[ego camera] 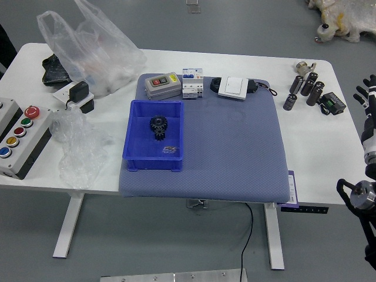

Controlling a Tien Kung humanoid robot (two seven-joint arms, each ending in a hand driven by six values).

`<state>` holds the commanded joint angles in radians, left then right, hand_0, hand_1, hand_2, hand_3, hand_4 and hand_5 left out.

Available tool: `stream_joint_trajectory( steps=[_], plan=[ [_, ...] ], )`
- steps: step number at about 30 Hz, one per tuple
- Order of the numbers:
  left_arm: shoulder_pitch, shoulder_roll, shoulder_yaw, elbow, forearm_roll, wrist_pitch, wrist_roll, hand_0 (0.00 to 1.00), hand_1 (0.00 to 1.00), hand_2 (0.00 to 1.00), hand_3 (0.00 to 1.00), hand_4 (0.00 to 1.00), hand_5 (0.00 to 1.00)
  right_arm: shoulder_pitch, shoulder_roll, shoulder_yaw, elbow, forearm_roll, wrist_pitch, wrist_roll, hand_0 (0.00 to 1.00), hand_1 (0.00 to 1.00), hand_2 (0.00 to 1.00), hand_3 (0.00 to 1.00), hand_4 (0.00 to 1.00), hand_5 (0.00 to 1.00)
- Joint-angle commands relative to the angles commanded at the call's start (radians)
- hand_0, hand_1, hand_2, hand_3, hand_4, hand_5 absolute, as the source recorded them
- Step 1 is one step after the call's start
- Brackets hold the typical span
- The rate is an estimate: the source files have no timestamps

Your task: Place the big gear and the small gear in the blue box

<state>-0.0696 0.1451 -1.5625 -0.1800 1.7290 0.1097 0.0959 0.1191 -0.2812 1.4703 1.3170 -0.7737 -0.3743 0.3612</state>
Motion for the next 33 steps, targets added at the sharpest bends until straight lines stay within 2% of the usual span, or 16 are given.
stream_joint_trajectory(
  steps=[3,4,8,9,10,15,16,18,22,27,28,33],
  plan=[
    [-0.005,0.001,0.022,0.000,-0.016,-0.004,-0.006,0.617,0.466,0.494,0.647,0.693,0.327,0.005,-0.002,0.010,0.008,-0.007,-0.010,-0.002,0.659,0.620,0.671,0.666,0.687,0.450],
    [-0.005,0.002,0.034,0.000,-0.026,-0.005,-0.010,0.618,0.470,0.493,0.647,0.691,0.326,0.004,-0.001,0.016,0.012,-0.009,-0.021,-0.002,0.601,0.546,0.623,0.647,0.694,0.479],
    [0.003,0.008,0.088,0.000,-0.071,-0.009,-0.021,0.618,0.470,0.493,0.647,0.691,0.326,-0.008,0.004,0.047,0.016,0.000,-0.057,0.000,0.601,0.546,0.623,0.647,0.694,0.479],
    [0.005,0.009,0.094,0.000,-0.077,-0.009,-0.022,0.618,0.470,0.493,0.647,0.691,0.326,-0.011,0.005,0.052,0.016,0.002,-0.060,0.000,0.601,0.546,0.623,0.647,0.694,0.479],
    [0.007,0.011,0.100,0.000,-0.084,-0.009,-0.024,0.618,0.469,0.494,0.647,0.690,0.322,-0.016,0.006,0.058,0.017,0.003,-0.062,0.000,0.509,0.472,0.571,0.635,0.689,0.495],
    [0.010,0.013,0.106,0.000,-0.090,-0.007,-0.023,0.618,0.469,0.494,0.647,0.690,0.322,-0.025,0.003,0.065,0.015,0.011,-0.083,-0.012,0.509,0.472,0.571,0.635,0.689,0.495],
    [0.009,0.013,0.107,0.000,-0.089,-0.007,-0.021,0.618,0.468,0.494,0.646,0.689,0.320,-0.025,0.002,0.064,0.014,0.011,-0.085,-0.014,0.465,0.442,0.542,0.623,0.663,0.484],
    [0.007,0.014,0.117,0.000,-0.095,-0.007,-0.023,0.618,0.468,0.494,0.646,0.689,0.320,-0.023,0.000,0.067,0.016,0.007,-0.091,-0.021,0.465,0.442,0.542,0.623,0.663,0.484],
    [0.001,0.016,0.129,0.000,-0.105,-0.008,-0.029,0.618,0.467,0.494,0.646,0.687,0.317,-0.024,0.004,0.085,0.019,-0.001,-0.095,-0.028,0.456,0.436,0.533,0.613,0.684,0.486],
    [-0.002,0.018,0.151,-0.002,-0.127,-0.010,-0.042,0.618,0.467,0.494,0.646,0.687,0.317,-0.056,0.024,0.157,0.050,0.025,-0.071,-0.025,0.456,0.436,0.533,0.613,0.684,0.486],
    [-0.002,0.019,0.162,-0.008,-0.138,-0.011,-0.044,0.618,0.466,0.495,0.646,0.687,0.315,-0.065,0.025,0.179,0.063,0.028,-0.067,-0.022,0.455,0.435,0.516,0.596,0.725,0.543],
    [0.003,0.019,0.182,-0.019,-0.161,-0.013,-0.047,0.618,0.466,0.495,0.646,0.687,0.315,-0.092,0.005,0.265,0.090,0.019,-0.068,-0.024,0.455,0.435,0.516,0.596,0.725,0.543]
  ],
)
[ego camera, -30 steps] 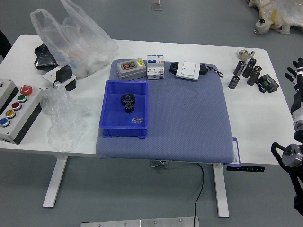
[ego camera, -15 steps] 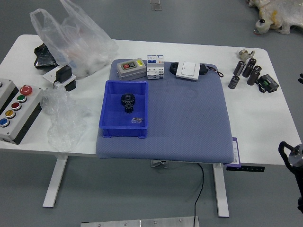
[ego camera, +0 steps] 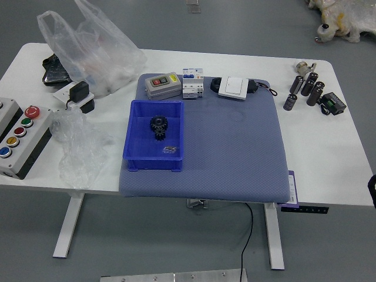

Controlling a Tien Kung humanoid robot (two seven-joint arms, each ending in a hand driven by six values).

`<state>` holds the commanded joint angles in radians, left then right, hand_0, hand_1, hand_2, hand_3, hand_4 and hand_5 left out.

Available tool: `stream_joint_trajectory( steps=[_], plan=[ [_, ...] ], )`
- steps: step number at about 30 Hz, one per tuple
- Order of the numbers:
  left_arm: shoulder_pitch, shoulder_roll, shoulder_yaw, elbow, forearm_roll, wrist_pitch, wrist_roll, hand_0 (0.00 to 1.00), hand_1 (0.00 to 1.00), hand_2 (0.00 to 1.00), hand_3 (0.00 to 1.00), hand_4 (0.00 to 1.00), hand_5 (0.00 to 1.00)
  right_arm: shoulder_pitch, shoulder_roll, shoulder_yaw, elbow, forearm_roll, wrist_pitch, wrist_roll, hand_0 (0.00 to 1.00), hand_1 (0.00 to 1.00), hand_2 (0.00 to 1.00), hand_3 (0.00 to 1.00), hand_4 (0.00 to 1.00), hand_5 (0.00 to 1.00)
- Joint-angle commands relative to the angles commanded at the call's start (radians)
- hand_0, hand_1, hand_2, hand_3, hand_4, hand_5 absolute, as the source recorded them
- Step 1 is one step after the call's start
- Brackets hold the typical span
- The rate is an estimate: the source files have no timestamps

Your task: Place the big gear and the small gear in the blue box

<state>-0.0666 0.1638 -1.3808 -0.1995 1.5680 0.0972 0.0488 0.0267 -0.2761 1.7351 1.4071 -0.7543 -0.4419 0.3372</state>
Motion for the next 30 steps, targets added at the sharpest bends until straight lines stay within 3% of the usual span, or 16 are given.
stream_joint_trajectory(
  steps=[6,19,30],
  plan=[
    [0.006,-0.007,0.005,0.008,-0.005,0.004,0.008,0.618,0.466,0.495,0.647,0.685,0.313,0.011,0.017,0.017,-0.017,-0.021,-0.014,-0.009,0.456,0.427,0.514,0.602,0.709,0.516],
    [0.007,0.004,0.014,-0.006,-0.019,0.017,0.011,0.618,0.467,0.498,0.647,0.685,0.308,0.049,0.042,-0.049,-0.047,-0.015,-0.030,0.004,0.453,0.419,0.518,0.608,0.661,0.498],
    [-0.001,0.008,0.021,-0.009,-0.028,0.017,0.010,0.618,0.469,0.499,0.647,0.685,0.309,0.075,0.043,-0.076,-0.012,-0.071,-0.036,-0.015,0.438,0.420,0.522,0.611,0.639,0.476]
  ],
)
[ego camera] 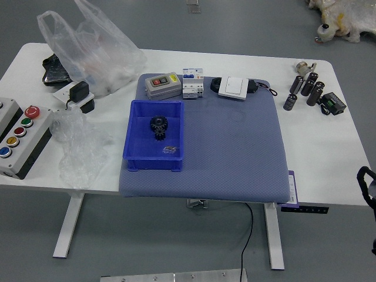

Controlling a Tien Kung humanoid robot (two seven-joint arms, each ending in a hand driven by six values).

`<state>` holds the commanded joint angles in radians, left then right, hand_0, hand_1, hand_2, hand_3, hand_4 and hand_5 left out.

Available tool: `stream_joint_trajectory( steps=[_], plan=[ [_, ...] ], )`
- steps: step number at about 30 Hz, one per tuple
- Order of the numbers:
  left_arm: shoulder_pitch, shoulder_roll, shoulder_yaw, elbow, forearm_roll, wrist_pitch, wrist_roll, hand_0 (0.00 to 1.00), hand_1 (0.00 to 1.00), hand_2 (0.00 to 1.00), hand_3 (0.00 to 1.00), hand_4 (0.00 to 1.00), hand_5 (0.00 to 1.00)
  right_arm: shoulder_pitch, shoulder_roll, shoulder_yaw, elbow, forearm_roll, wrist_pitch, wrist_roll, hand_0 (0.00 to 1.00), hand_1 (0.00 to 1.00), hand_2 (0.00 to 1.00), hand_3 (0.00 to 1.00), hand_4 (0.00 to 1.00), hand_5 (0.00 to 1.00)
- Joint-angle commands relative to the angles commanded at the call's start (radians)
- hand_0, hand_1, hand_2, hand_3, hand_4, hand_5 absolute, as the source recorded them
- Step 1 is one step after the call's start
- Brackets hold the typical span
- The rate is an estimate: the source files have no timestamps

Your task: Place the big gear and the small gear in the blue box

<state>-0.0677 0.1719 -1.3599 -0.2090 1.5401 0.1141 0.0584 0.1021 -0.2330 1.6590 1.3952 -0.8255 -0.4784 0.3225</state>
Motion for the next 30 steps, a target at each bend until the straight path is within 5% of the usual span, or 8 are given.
stream_joint_trajectory(
  steps=[13,24,25,30],
  plan=[
    [-0.008,-0.029,-0.045,0.028,0.058,-0.005,-0.003,0.618,0.470,0.500,0.648,0.686,0.308,0.022,-0.005,-0.022,0.013,-0.128,-0.027,-0.040,0.440,0.424,0.526,0.640,0.622,0.449],
    [-0.033,-0.012,-0.033,0.029,0.067,-0.016,-0.001,0.618,0.472,0.501,0.648,0.686,0.308,0.030,-0.003,-0.036,0.003,-0.118,-0.032,-0.024,0.435,0.420,0.511,0.618,0.643,0.395],
    [-0.034,-0.010,-0.033,0.029,0.069,-0.016,0.001,0.619,0.472,0.501,0.648,0.685,0.307,0.026,-0.004,-0.035,0.002,-0.117,-0.030,-0.022,0.429,0.407,0.460,0.464,0.762,0.350],
    [-0.036,0.001,-0.021,0.029,0.066,-0.018,0.002,0.619,0.472,0.501,0.648,0.685,0.307,0.002,-0.008,-0.029,-0.007,-0.104,-0.020,-0.015,0.429,0.407,0.460,0.464,0.762,0.350]
  ],
)
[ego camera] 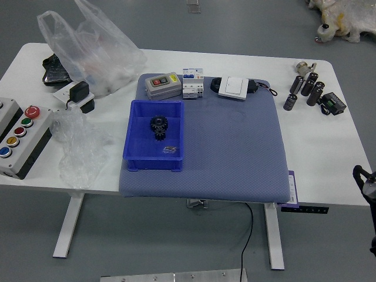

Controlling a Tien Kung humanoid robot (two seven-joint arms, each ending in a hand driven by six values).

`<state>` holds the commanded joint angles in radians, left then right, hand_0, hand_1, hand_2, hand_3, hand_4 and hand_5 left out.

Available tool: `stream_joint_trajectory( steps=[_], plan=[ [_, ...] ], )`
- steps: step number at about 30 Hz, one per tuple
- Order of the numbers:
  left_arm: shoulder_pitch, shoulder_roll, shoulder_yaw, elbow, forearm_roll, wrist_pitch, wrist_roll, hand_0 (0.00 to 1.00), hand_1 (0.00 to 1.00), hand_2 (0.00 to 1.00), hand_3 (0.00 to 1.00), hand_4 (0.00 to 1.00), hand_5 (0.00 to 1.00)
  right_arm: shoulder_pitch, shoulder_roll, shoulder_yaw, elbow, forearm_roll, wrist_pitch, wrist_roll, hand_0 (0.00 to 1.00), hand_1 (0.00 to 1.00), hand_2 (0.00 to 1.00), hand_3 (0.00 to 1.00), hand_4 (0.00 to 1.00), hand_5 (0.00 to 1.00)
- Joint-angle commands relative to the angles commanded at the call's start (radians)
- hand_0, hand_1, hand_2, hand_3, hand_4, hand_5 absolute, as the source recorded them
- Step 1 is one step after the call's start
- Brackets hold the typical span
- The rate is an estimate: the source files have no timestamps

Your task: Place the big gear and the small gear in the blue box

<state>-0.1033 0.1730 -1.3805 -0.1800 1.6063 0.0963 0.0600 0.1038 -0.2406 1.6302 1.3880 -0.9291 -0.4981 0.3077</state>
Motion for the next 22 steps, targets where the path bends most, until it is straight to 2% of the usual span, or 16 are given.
stream_joint_trajectory(
  steps=[1,6,7,12,13,22],
  plan=[
    [0.003,0.002,0.005,0.000,-0.004,0.000,-0.001,0.618,0.467,0.496,0.639,0.678,0.306,-0.002,0.000,0.001,0.001,0.000,0.003,0.001,0.428,0.404,0.481,0.575,0.734,0.348],
    [0.012,0.006,-0.005,0.000,0.008,0.002,0.008,0.618,0.467,0.496,0.639,0.678,0.306,-0.004,-0.004,0.008,0.003,-0.003,0.014,0.002,0.428,0.404,0.481,0.575,0.734,0.348],
    [0.014,0.006,-0.002,0.000,0.006,0.002,0.008,0.620,0.470,0.499,0.645,0.688,0.314,-0.004,-0.006,0.010,0.001,-0.003,0.015,0.002,0.424,0.405,0.508,0.664,0.715,0.346],
    [0.020,0.010,0.019,0.000,-0.016,0.005,0.001,0.620,0.470,0.499,0.645,0.688,0.314,-0.001,-0.008,0.006,0.000,-0.005,0.019,0.002,0.424,0.405,0.508,0.664,0.715,0.346],
    [0.021,0.010,0.019,0.000,-0.017,0.005,0.001,0.620,0.470,0.498,0.645,0.688,0.313,-0.001,-0.006,0.005,0.000,-0.005,0.020,0.003,0.426,0.407,0.540,0.678,0.703,0.332],
    [0.022,0.000,-0.009,0.000,0.005,0.008,-0.008,0.620,0.470,0.498,0.644,0.681,0.307,-0.013,-0.014,0.044,0.015,-0.038,0.020,-0.009,0.431,0.410,0.559,0.676,0.714,0.323]
  ],
)
